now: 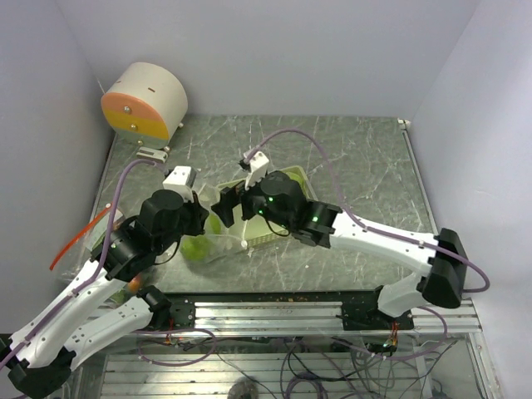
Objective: Place the food in the zip-top bag and seal the zipper
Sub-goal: Place the fake vegetable in the zipper food storage bag, then pick up the fake fruit from the bin.
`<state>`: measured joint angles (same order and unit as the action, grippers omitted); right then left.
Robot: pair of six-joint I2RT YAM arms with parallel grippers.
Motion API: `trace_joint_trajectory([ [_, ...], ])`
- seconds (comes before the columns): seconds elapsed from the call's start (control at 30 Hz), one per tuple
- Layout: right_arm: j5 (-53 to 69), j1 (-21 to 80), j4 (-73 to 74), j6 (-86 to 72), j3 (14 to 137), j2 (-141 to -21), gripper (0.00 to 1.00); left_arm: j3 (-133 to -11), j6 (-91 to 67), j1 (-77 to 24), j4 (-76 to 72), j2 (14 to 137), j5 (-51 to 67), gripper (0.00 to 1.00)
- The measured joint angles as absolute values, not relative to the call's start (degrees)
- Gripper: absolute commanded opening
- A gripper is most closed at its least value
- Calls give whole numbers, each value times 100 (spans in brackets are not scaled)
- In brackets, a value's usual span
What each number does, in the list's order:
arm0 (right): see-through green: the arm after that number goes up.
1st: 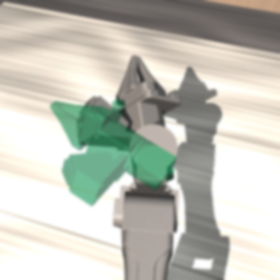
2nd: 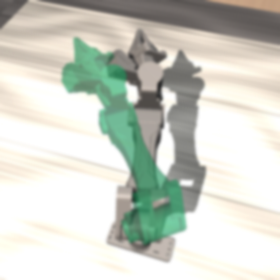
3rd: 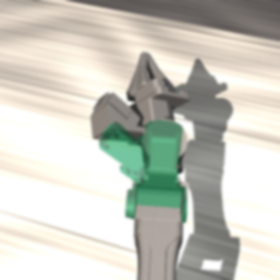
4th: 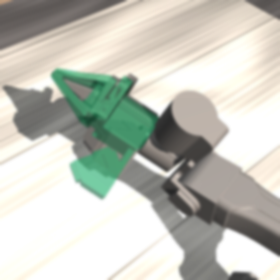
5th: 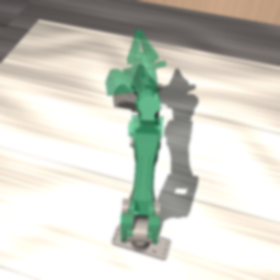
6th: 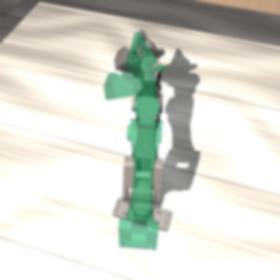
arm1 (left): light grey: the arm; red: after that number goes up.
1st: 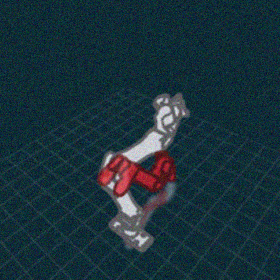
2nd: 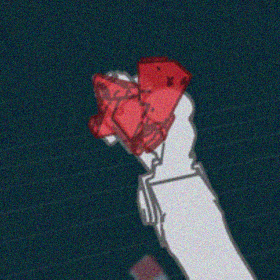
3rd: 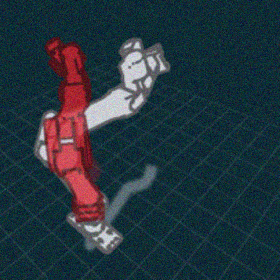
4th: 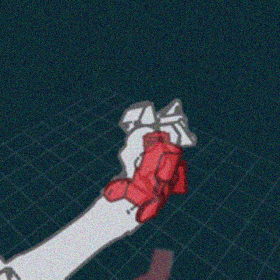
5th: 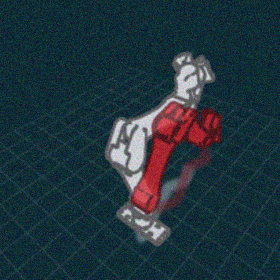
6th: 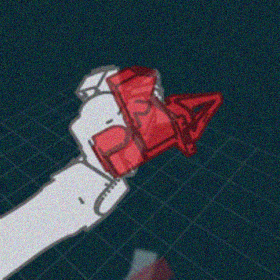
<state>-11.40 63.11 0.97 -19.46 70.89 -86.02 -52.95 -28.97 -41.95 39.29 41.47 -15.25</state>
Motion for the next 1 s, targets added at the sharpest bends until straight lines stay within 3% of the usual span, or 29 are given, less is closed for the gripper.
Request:
trace_joint_trajectory([
  [0.17,-1162,6324,-21,-1868,6641,-7813,100,-5266,-2899,-4195,3979,4106,-1745,7],
  [0.4,-2154,6119,163,-2045,6477,-7308,95,-5266,-2899,-4195,4088,4086,-1955,7],
  [0.63,-2167,5122,871,-2530,6831,-8573,92,-5266,-2897,-4195,4191,4077,-2095,7],
  [1.0,-1863,4873,1031,-2587,6989,-10390,91,-5266,-2875,-4195,4204,4077,-2121,7],
])
